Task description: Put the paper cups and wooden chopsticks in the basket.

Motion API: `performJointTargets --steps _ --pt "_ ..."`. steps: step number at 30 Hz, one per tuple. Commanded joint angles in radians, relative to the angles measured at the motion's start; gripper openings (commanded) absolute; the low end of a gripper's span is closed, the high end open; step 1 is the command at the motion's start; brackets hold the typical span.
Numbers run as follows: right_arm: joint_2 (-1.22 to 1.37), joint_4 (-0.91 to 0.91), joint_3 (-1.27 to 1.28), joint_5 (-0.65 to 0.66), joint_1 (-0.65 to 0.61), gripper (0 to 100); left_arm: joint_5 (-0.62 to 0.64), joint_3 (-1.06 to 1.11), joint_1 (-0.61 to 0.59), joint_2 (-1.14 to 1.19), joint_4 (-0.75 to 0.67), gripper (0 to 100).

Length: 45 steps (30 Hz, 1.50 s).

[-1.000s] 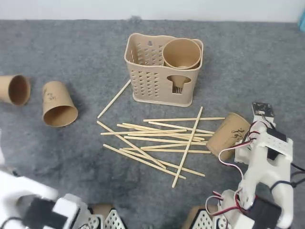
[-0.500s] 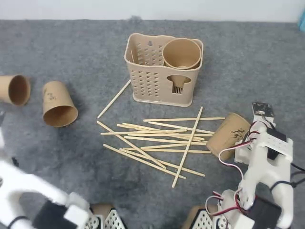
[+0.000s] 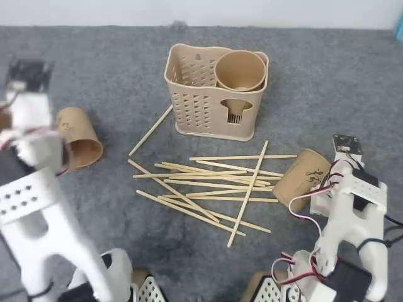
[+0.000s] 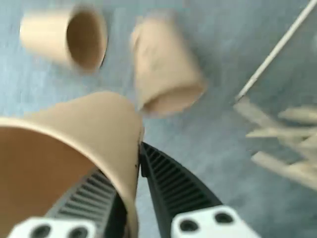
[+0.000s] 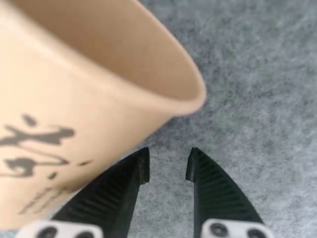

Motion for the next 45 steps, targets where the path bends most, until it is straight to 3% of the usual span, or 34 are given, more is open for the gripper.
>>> performJointTargets --steps 1,9,20,33,45 --pt "-0.018 -0.018 -0.002 0.009 -0.012 14.0 0.161 -0.315 0.219 0.114 0.080 1" --pt "-0.016 -0.035 0.000 0.005 -0.013 14.0 0.407 -0.937 0.525 0.552 0.118 1" --pt "-0.018 -0.039 0.011 0.003 -0.048 14.0 0.419 -1.557 0.816 0.967 0.057 1" --pt "-0.021 -0.047 0.015 0.003 -0.056 14.0 0.414 -1.580 0.893 1.261 -0.071 1" --pt "-0.022 -0.053 0.015 0.003 -0.056 14.0 0.400 -1.577 0.971 1.154 0.092 1"
